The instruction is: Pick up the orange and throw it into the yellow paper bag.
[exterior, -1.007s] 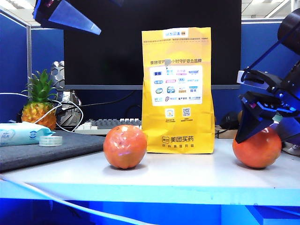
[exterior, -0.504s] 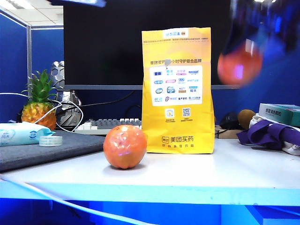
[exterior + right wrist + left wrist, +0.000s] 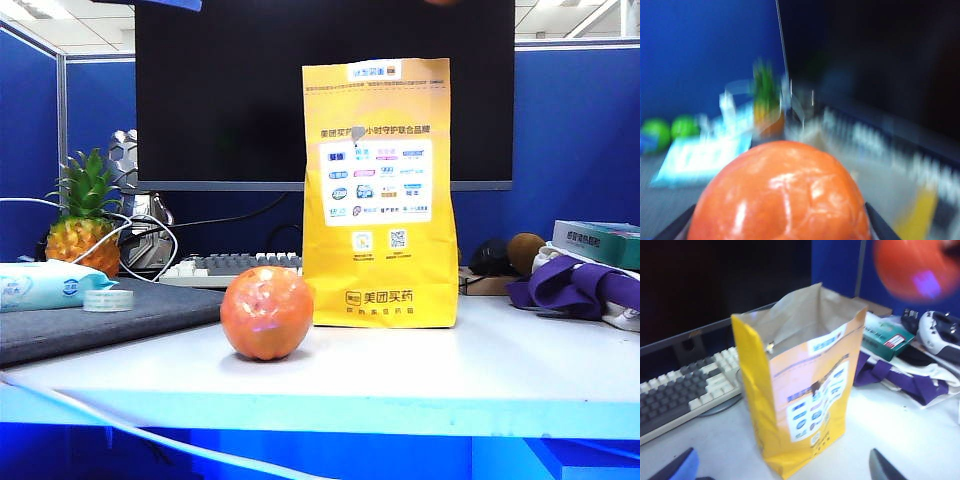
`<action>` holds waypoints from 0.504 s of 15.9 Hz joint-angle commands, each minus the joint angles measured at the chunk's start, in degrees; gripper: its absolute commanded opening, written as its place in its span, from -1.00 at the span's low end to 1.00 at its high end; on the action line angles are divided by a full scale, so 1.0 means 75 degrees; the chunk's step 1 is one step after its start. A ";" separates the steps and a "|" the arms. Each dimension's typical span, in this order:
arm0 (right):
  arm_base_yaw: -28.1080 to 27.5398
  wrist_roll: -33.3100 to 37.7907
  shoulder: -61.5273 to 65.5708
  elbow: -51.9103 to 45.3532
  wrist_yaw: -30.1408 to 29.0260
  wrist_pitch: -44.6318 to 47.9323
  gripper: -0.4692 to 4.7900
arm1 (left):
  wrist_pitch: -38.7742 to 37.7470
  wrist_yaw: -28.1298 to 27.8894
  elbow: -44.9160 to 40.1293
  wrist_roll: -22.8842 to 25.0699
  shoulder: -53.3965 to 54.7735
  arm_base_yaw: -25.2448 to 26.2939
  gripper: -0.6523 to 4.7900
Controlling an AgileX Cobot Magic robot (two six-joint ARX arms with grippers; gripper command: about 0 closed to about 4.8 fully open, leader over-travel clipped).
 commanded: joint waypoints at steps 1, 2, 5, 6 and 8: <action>-0.0003 0.0259 0.1265 0.0574 -0.0047 0.1043 -0.41 | 0.0090 0.0242 0.0041 -0.0047 -0.0003 -0.0003 1.00; 0.0000 0.0248 0.1655 0.0857 -0.0172 0.1058 -0.41 | 0.0090 0.0402 0.0041 -0.0181 -0.0003 -0.0003 1.00; 0.0085 0.0516 0.2707 0.1988 -0.0289 0.0915 -0.37 | 0.0044 0.0414 0.0041 -0.0393 -0.0003 -0.0003 1.00; 0.0099 0.0539 0.2818 0.2162 -0.0408 0.0842 0.29 | -0.0015 0.0414 0.0041 -0.0391 -0.0003 -0.0003 1.00; 0.0102 0.0536 0.2818 0.2162 -0.0440 0.0848 0.95 | -0.0058 0.0411 0.0041 -0.0388 -0.0003 -0.0003 1.00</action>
